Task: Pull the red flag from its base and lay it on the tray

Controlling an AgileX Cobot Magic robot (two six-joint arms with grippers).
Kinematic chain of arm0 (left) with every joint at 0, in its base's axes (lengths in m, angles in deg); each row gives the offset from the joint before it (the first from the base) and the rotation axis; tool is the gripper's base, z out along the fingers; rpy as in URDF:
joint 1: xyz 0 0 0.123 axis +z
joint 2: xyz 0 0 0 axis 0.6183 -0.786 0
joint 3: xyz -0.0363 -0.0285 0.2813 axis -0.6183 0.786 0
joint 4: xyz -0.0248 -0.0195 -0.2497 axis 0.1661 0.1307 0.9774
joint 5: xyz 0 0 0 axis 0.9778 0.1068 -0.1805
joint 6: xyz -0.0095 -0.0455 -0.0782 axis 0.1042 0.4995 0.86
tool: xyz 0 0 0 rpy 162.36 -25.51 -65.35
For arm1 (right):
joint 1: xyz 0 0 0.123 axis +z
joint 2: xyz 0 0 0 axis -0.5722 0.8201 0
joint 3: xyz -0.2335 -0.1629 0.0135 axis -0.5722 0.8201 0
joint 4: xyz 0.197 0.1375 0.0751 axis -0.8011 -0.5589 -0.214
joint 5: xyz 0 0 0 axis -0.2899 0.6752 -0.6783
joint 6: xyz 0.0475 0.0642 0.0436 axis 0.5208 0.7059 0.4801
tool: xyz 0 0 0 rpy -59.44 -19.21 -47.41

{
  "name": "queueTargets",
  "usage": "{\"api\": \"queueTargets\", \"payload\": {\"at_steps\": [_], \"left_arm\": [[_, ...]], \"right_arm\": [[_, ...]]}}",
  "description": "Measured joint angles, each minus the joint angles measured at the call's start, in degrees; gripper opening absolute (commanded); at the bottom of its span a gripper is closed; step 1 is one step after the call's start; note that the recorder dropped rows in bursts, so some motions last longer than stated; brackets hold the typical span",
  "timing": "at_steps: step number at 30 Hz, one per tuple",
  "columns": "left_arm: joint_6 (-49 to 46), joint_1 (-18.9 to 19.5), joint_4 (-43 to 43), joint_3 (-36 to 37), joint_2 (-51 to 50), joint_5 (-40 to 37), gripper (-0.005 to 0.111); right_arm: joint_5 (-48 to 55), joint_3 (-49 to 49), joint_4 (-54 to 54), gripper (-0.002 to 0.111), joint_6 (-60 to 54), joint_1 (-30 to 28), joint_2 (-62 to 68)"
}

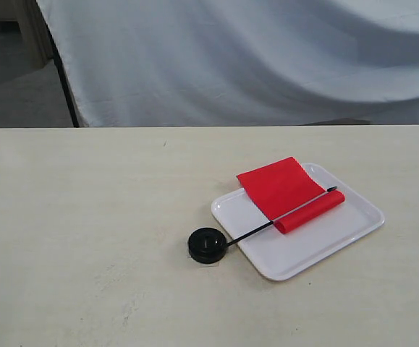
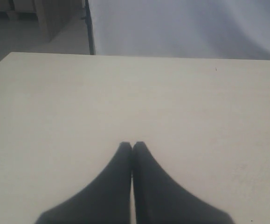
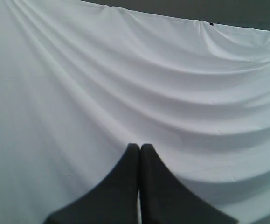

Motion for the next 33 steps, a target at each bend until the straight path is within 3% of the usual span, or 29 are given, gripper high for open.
{"api": "queueTargets", "payload": {"at_steps": [8,15,33], "left_arm": [[0.0,0.0,0.0,0.0,0.0,0.0,0.000],[0.0,0.0,0.0,0.0,0.0,0.0,0.000],[0.0,0.0,0.0,0.0,0.0,0.0,0.000]], "right_arm": [[2.4,2.0,-2.2,-0.001,1.5,0.0,0.0],[2.4,14.5,-2.8,-0.001,2.3,0.0,0.0],[9.6,15.0,-0.8,-0.001,1.6,0.7,0.0]]}}
